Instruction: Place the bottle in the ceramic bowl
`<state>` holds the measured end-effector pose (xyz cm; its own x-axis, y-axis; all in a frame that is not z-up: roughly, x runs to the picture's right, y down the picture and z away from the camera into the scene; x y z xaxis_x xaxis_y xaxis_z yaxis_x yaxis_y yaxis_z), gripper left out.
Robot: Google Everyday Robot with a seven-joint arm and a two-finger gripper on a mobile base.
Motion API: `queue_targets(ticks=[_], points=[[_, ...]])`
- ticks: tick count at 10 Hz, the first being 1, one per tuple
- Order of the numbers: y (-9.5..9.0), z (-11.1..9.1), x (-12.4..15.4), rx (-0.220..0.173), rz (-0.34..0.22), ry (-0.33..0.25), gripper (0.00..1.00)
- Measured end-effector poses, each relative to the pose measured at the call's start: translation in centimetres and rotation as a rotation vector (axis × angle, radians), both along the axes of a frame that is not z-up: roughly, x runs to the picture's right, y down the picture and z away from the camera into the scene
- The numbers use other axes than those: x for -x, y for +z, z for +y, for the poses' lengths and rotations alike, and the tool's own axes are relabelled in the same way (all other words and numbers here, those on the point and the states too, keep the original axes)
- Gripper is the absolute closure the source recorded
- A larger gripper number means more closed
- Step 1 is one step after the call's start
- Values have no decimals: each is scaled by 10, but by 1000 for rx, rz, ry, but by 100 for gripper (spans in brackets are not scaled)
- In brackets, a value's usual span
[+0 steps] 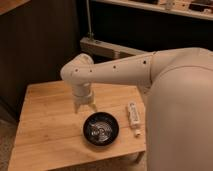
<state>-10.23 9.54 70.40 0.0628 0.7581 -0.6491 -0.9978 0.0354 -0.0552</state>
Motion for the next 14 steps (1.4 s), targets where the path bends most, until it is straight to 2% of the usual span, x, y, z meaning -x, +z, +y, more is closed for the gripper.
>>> queue_targets(ticks=[3, 5, 7, 10, 11, 13, 14], points=[[0, 0, -1, 1, 1, 1, 35], [6, 3, -7, 2, 15, 29, 35], [21, 5, -49, -10, 52, 94, 35], [35, 17, -139, -53, 111, 170, 35], [40, 20, -159, -66, 133, 177, 35], [56, 26, -220, -86, 200, 205, 35], [57, 26, -221, -86, 201, 209, 35]])
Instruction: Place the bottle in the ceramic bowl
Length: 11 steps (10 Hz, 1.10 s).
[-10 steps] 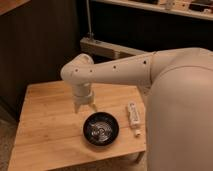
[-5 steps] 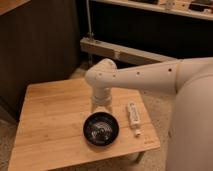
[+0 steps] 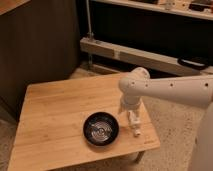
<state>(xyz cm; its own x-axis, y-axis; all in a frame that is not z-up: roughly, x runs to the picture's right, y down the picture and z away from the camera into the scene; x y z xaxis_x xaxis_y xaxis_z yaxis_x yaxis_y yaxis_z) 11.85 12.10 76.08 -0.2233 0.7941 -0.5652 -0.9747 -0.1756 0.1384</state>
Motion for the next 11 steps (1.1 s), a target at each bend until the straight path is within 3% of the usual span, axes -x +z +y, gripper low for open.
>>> queue_targets(ticks=[5, 7, 9, 11], points=[[1, 0, 5, 2, -8, 4, 35], [5, -4, -2, -3, 20, -2, 35], [23, -21, -15, -21, 34, -28, 35], [49, -43, -35, -36, -11, -66, 35]])
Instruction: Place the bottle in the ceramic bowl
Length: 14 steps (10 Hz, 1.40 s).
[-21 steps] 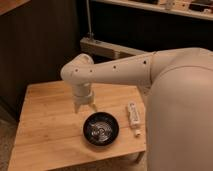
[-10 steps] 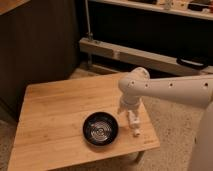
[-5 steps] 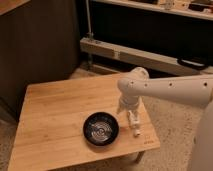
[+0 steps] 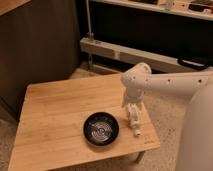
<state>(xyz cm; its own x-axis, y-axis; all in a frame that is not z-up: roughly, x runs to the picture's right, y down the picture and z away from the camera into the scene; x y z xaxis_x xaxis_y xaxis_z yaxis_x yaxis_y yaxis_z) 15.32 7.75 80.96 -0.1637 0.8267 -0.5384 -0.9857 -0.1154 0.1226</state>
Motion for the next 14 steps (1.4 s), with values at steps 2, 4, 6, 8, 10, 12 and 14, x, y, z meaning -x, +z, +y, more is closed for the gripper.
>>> queue_targets(ticks=[2, 4, 6, 8, 10, 12, 14], points=[[28, -12, -31, 2, -145, 13, 35], [53, -5, -56, 26, -359, 95, 35], [62, 5, -62, 51, -452, 126, 35], [63, 18, -49, 84, -429, 53, 35], [58, 29, -32, 95, -384, -11, 35], [55, 45, -27, 108, -349, -35, 35], [59, 64, -22, 129, -331, -33, 35]])
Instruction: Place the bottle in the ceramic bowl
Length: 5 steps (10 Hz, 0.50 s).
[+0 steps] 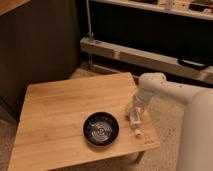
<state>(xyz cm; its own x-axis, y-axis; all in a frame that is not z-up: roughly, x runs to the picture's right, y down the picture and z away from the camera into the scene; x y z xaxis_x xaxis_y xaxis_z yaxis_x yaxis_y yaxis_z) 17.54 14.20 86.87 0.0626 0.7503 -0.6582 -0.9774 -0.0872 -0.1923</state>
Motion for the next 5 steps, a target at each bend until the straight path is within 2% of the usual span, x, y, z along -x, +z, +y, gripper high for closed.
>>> queue_targets(ticks=[2, 3, 5], points=[[4, 11, -3, 17, 17, 16, 35], [7, 17, -2, 29, 28, 25, 39], [10, 21, 5, 40, 33, 18, 54]])
